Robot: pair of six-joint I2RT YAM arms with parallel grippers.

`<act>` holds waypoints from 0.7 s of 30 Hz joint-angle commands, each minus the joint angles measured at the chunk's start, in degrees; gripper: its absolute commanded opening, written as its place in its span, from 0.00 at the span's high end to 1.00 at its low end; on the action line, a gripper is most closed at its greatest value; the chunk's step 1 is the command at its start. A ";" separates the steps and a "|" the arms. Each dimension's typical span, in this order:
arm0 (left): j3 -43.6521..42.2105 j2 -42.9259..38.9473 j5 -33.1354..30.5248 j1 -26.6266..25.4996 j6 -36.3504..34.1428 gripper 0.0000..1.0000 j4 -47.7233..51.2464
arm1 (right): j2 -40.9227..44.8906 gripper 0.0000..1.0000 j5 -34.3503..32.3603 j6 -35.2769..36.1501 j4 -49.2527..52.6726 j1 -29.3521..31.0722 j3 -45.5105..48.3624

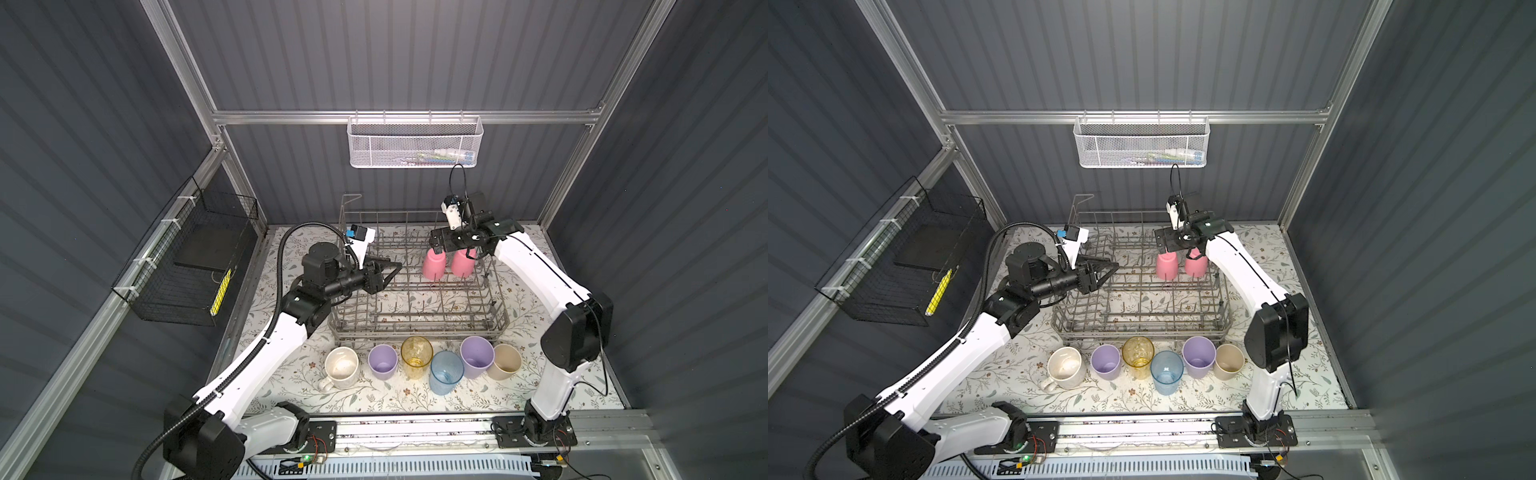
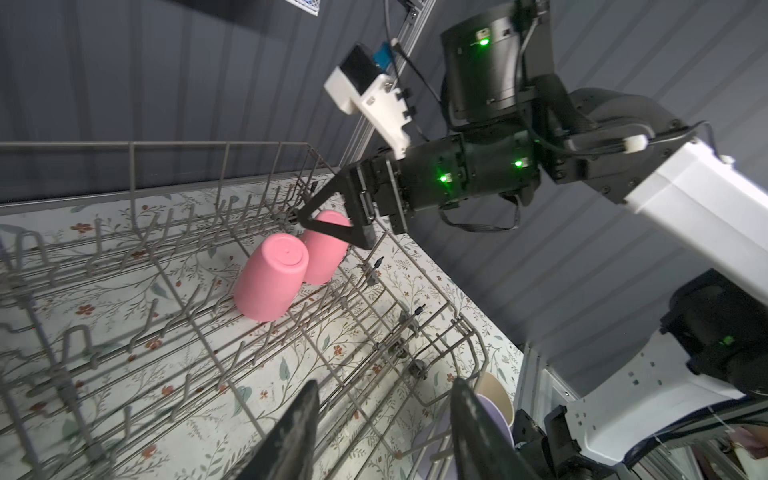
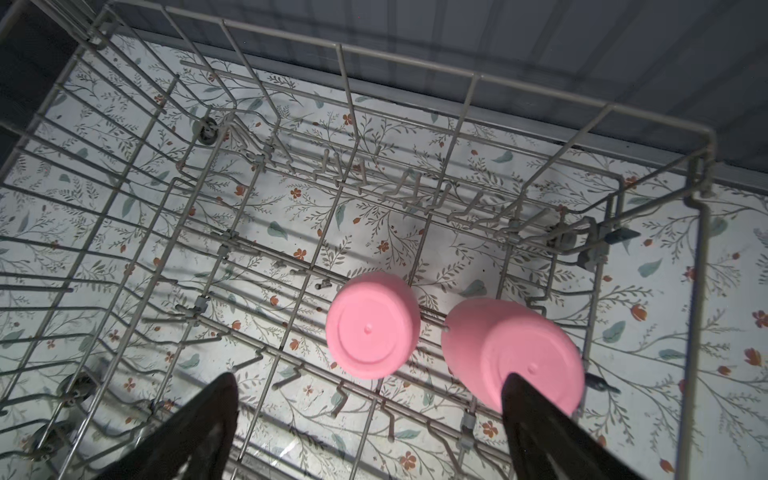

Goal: Load the cups into the dish rack
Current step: 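Open the right gripper and lift it away from the pink cups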

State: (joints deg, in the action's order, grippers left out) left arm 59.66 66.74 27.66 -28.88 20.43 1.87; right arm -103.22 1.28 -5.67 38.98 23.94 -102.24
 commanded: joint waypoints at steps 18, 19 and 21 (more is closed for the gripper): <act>3.20 -10.87 -4.04 0.06 -7.63 0.46 23.17 | 25.33 0.01 -0.12 -2.65 -9.08 -3.77 22.78; 3.48 -9.99 -2.12 -0.03 -8.08 0.46 22.47 | 26.98 0.01 -0.38 -2.98 -9.01 -4.73 24.19; 4.21 -8.45 0.99 -0.20 -9.26 0.46 21.56 | 30.03 0.01 0.45 -4.21 -9.22 -7.18 26.94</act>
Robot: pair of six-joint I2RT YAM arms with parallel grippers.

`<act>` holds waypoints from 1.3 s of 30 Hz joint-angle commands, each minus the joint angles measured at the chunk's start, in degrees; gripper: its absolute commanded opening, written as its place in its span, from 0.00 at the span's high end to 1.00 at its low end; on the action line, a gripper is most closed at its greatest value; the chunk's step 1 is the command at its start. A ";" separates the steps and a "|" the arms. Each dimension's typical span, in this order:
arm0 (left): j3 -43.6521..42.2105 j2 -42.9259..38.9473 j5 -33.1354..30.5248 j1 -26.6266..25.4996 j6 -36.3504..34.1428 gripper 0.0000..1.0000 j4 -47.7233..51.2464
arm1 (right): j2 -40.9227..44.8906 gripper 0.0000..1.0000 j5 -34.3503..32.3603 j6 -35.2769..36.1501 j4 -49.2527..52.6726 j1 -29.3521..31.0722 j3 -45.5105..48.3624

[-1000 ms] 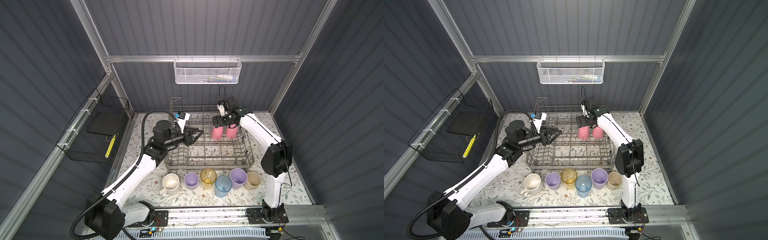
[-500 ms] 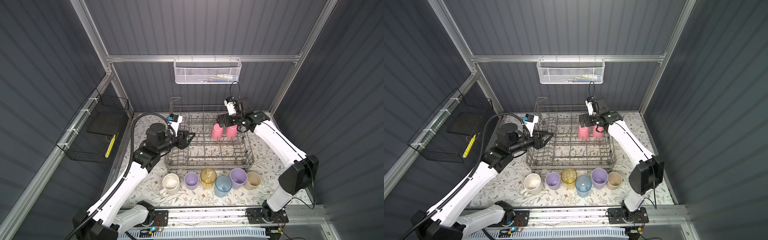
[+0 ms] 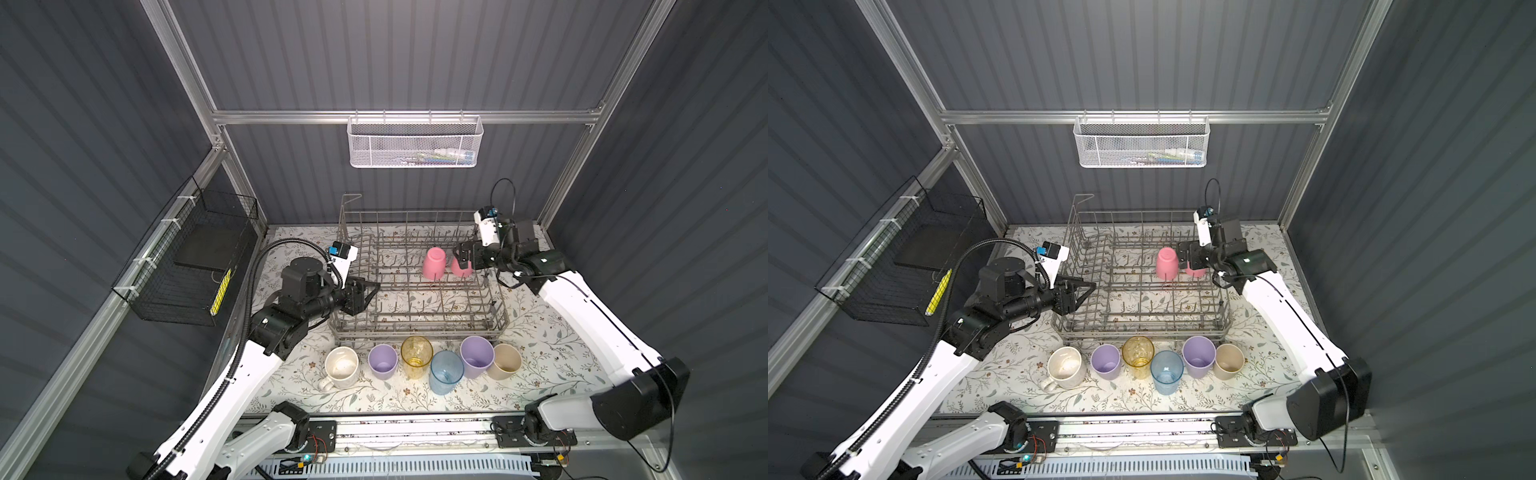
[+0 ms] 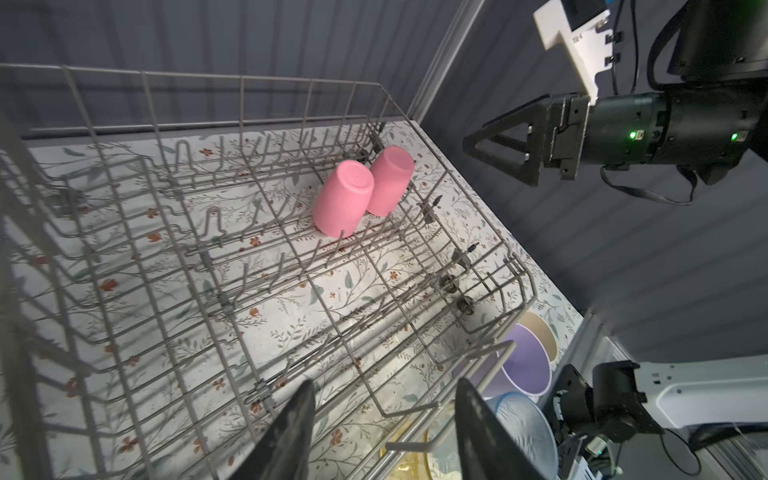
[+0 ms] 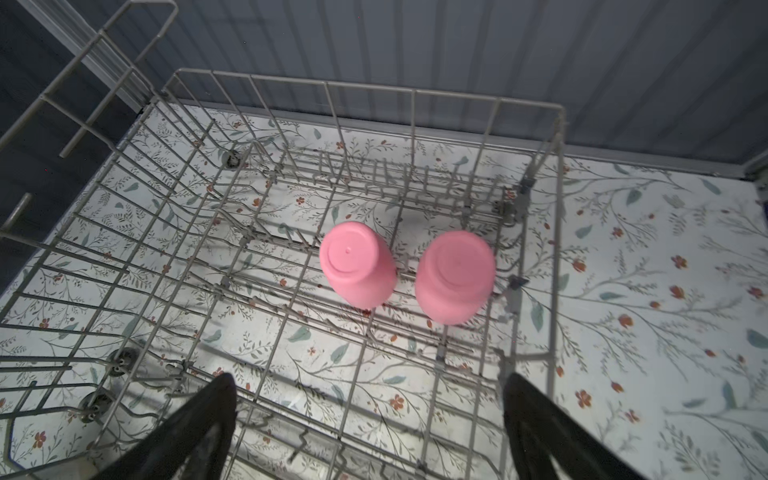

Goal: Load the cups into the dish rack
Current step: 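Open the right gripper and lift it away from the pink cups, then reach the left gripper across to the beige cup while the right arm draws back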

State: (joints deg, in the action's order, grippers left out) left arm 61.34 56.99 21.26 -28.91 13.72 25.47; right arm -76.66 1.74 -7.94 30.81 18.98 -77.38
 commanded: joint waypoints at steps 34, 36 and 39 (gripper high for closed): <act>27.47 34.39 -9.26 -35.70 -32.08 0.48 23.97 | 13.55 0.01 8.46 -8.02 -3.92 -16.78 16.37; 28.24 35.56 -9.53 -36.82 -32.47 0.49 24.35 | 13.81 0.01 8.46 -8.13 -4.01 -16.79 16.79; 29.03 37.23 -10.89 -39.12 -33.18 0.49 24.01 | 14.02 0.01 8.72 -8.14 -4.25 -16.87 17.33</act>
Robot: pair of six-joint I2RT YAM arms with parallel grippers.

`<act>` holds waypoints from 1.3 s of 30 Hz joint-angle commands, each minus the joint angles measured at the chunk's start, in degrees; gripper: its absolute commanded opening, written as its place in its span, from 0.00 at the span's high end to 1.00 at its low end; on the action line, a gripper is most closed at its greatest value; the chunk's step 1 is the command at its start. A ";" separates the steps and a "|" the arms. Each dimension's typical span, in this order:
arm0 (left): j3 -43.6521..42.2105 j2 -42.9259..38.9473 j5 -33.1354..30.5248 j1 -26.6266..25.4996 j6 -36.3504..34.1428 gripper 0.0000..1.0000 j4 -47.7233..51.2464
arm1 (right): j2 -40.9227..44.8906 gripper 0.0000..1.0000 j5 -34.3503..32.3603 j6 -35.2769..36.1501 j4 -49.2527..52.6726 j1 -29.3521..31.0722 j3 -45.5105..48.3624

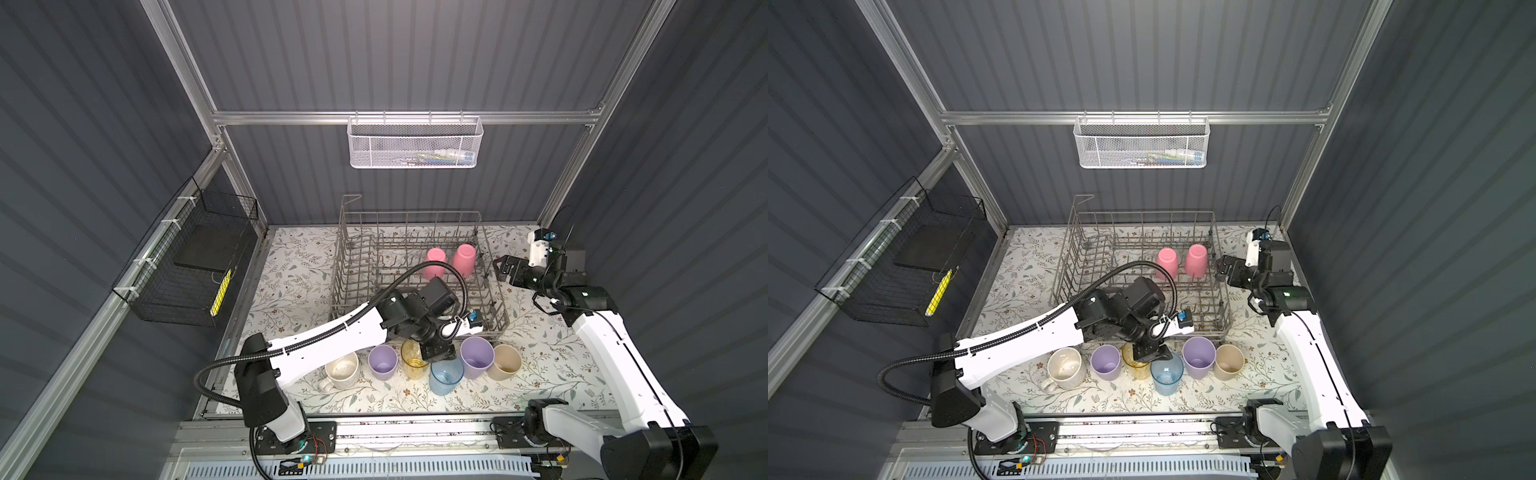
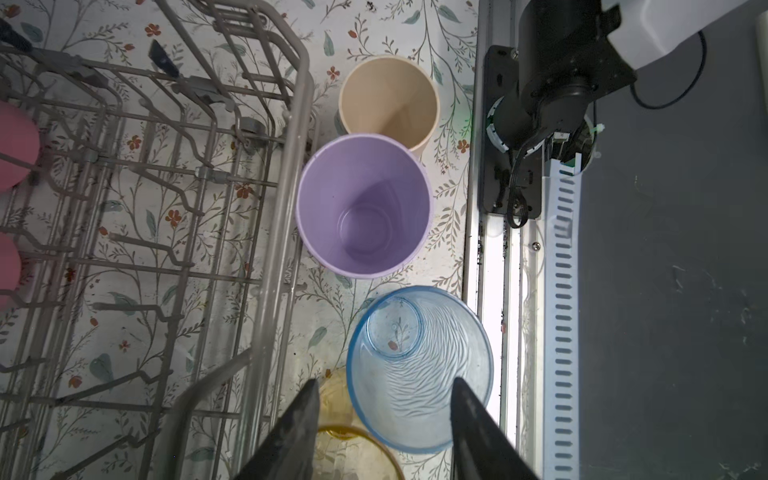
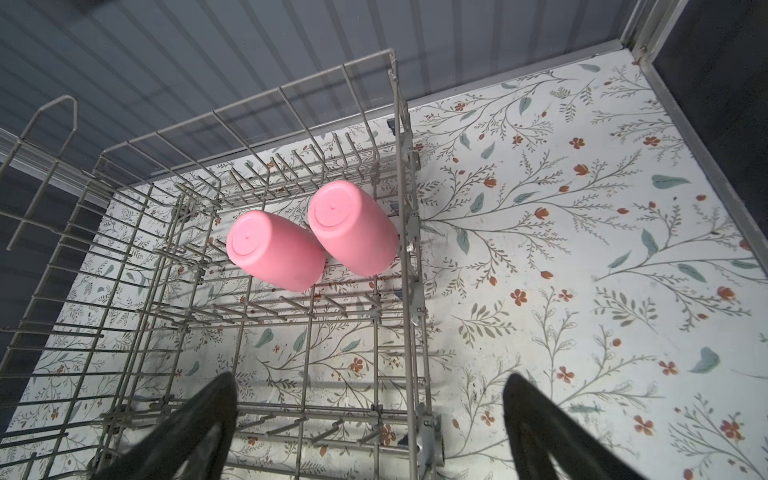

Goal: Load the cups into the dish rack
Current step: 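Reach the left gripper across to the beige cup while the right arm draws back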

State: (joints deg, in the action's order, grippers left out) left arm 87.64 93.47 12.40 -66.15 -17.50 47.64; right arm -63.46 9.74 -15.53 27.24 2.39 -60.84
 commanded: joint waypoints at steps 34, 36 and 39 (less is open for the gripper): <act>23.71 21.62 -6.77 -13.03 -12.24 0.49 1.18 | 11.28 0.01 5.46 -6.06 -3.77 -13.53 9.76; 24.02 21.96 -6.04 -13.37 -12.80 0.49 0.25 | 11.91 0.01 6.72 -6.87 -4.38 -15.29 10.46; 24.46 23.03 -5.77 -13.40 -13.12 0.50 -1.33 | 12.61 0.01 7.92 -7.61 -4.67 -17.32 11.09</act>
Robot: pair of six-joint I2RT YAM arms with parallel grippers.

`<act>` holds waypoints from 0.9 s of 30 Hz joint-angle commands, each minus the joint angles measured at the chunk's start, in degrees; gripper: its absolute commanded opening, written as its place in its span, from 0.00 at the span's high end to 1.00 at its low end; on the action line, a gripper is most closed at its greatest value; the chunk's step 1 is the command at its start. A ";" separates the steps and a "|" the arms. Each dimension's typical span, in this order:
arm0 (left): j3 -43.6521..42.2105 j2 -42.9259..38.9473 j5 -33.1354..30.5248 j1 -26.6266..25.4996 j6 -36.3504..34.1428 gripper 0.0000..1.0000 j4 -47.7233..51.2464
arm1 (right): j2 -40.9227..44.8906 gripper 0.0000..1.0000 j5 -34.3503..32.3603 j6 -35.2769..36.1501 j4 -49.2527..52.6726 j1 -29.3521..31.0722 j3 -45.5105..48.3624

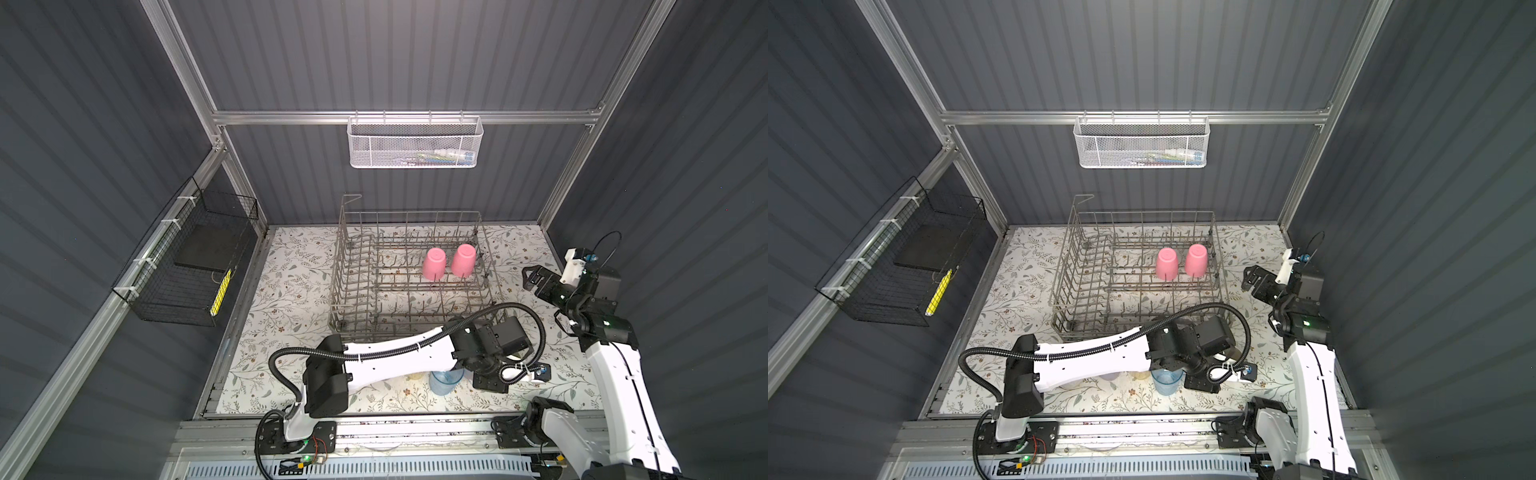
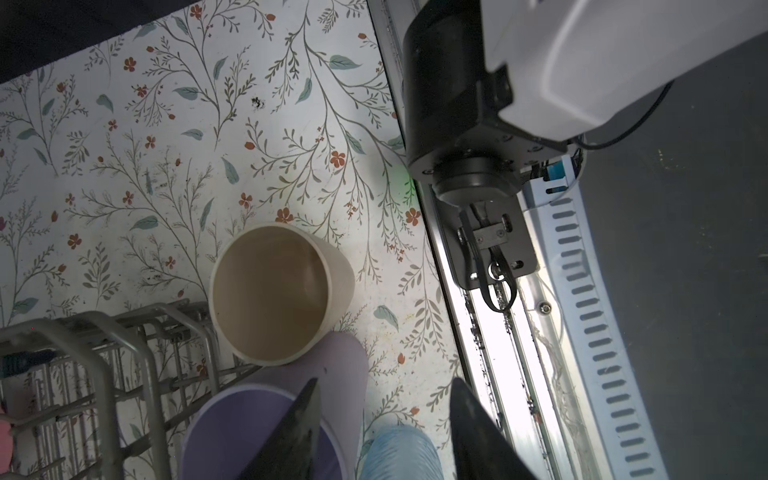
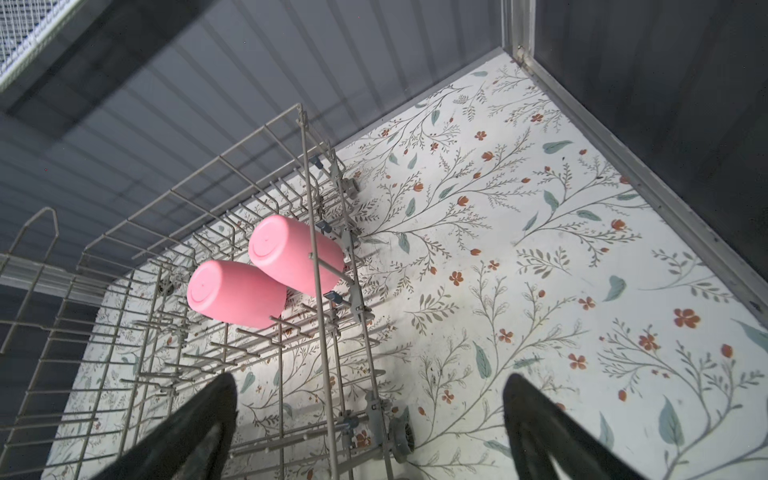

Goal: Load the cups into the dish rack
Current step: 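Reach the left gripper across to the beige cup while the right arm draws back, then lower the left gripper onto the beige cup rim and close it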

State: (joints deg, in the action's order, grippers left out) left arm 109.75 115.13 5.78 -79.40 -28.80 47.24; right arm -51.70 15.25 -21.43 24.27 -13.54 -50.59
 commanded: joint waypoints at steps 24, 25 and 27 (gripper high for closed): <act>9.10 13.43 -3.38 -0.19 -3.01 0.55 -3.56 | 2.92 0.01 6.80 -3.27 -3.97 -7.47 3.21; 9.34 13.83 -3.75 -0.21 -3.02 0.56 -3.56 | 2.89 0.01 6.93 -3.26 -4.06 -7.63 3.24; 9.95 14.52 -4.26 -0.23 -3.11 0.57 -3.39 | 2.88 0.01 7.16 -3.27 -4.21 -7.64 3.22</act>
State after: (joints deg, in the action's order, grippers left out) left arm 117.51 128.03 2.83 -79.48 -30.92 43.62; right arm -49.12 21.30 -24.47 21.28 -20.88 -47.99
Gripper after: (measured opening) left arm 0.438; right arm 0.989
